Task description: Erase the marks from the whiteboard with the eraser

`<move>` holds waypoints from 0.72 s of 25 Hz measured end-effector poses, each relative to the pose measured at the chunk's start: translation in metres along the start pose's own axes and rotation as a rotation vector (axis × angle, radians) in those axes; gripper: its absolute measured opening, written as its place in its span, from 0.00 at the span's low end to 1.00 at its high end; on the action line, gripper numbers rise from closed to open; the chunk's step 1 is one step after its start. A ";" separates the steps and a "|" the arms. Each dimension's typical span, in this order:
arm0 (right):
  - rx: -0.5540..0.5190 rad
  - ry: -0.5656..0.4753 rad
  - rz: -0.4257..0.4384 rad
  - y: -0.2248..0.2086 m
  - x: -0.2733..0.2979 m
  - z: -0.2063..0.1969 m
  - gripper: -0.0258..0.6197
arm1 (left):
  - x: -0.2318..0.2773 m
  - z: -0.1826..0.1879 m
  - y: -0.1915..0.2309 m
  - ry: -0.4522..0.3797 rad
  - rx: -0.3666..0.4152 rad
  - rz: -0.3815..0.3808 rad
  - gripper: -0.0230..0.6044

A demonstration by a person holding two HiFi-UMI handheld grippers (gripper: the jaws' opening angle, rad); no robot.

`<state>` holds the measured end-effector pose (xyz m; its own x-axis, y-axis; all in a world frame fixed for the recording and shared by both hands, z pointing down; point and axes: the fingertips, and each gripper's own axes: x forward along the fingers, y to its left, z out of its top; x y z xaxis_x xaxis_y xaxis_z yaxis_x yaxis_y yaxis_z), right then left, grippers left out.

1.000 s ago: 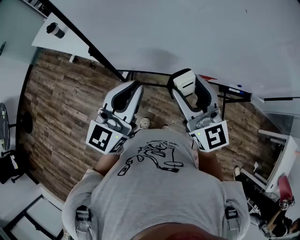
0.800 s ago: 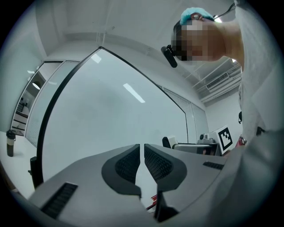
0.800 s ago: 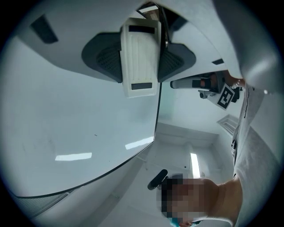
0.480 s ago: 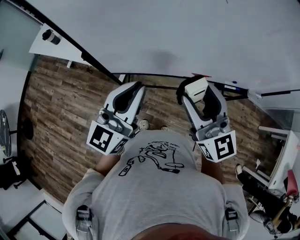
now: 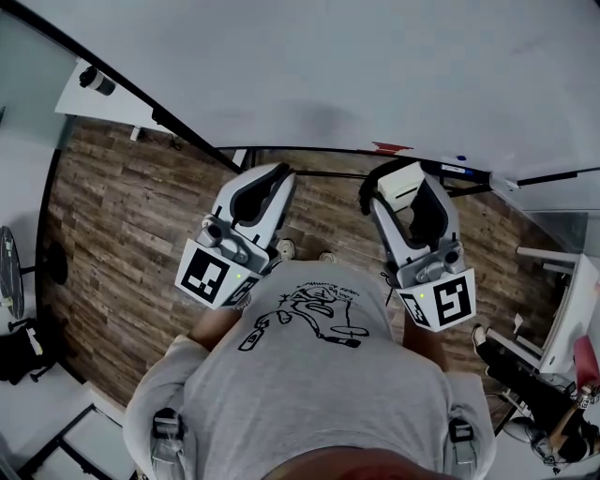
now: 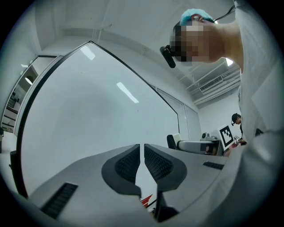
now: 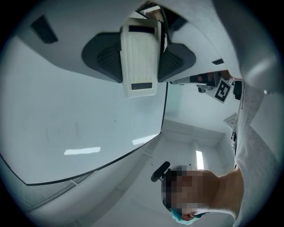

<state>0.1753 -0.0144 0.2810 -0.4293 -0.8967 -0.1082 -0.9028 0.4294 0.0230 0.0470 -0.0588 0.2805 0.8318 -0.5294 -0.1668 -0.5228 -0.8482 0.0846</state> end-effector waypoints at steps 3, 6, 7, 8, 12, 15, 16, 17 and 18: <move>0.002 -0.002 -0.006 -0.003 -0.004 0.001 0.44 | 0.002 0.000 -0.005 0.000 -0.001 -0.005 0.11; 0.009 -0.004 -0.009 -0.004 -0.005 0.001 0.44 | 0.002 0.000 -0.006 0.003 0.000 -0.008 0.11; 0.010 -0.005 -0.009 -0.004 -0.005 0.001 0.44 | 0.002 -0.001 -0.005 0.003 0.000 -0.007 0.11; 0.011 -0.006 -0.009 -0.004 -0.005 0.000 0.44 | 0.003 -0.001 -0.005 0.004 -0.001 -0.007 0.11; 0.014 -0.010 -0.012 -0.004 -0.009 0.003 0.44 | 0.000 -0.003 -0.008 0.019 -0.004 -0.007 0.11; 0.017 -0.011 -0.011 -0.001 -0.010 0.005 0.44 | -0.003 0.001 -0.009 0.007 0.000 -0.007 0.11; 0.016 -0.009 -0.010 0.000 -0.009 0.005 0.44 | -0.004 0.002 -0.008 0.008 0.000 -0.008 0.11; 0.015 -0.008 -0.009 0.001 -0.008 0.005 0.44 | -0.004 0.002 -0.008 0.009 0.001 -0.009 0.11; 0.014 -0.008 -0.008 0.001 -0.007 0.005 0.44 | -0.005 0.002 -0.007 0.009 0.002 -0.010 0.11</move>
<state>0.1775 -0.0075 0.2768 -0.4217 -0.8993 -0.1161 -0.9058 0.4237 0.0086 0.0466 -0.0502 0.2788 0.8387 -0.5211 -0.1583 -0.5150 -0.8534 0.0811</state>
